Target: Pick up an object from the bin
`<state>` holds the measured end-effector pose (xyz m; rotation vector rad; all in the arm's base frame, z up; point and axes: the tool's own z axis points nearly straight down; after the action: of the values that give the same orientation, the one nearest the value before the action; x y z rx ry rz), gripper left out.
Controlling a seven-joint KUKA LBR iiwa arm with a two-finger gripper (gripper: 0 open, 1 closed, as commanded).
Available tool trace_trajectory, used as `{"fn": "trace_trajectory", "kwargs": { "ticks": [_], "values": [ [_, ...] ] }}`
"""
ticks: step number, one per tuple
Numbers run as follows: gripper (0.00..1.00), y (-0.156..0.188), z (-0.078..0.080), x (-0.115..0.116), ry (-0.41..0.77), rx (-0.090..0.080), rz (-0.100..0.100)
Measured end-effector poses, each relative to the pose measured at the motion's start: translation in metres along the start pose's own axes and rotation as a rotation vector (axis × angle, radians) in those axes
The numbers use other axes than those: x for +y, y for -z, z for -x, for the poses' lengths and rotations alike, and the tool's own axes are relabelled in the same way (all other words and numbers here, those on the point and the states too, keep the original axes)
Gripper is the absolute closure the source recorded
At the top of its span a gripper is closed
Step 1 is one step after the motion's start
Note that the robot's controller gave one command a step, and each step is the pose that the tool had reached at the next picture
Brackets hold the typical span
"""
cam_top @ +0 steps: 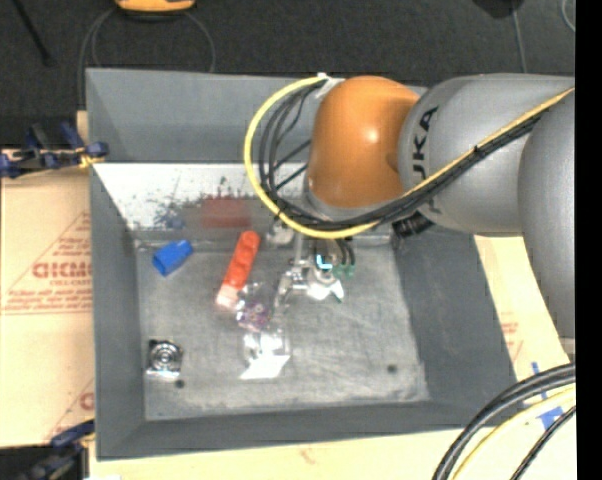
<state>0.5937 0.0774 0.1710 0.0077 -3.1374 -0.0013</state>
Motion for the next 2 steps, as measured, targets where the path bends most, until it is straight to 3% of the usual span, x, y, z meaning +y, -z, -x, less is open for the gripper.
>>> {"fn": "trace_trajectory", "kwargs": {
  "ticks": [1,2],
  "values": [
    [0.0,-0.039,-0.006,-0.011,0.047,-0.012,0.001],
    [0.0,-0.056,-0.021,-0.018,0.101,-0.011,0.0]
  ]
}}
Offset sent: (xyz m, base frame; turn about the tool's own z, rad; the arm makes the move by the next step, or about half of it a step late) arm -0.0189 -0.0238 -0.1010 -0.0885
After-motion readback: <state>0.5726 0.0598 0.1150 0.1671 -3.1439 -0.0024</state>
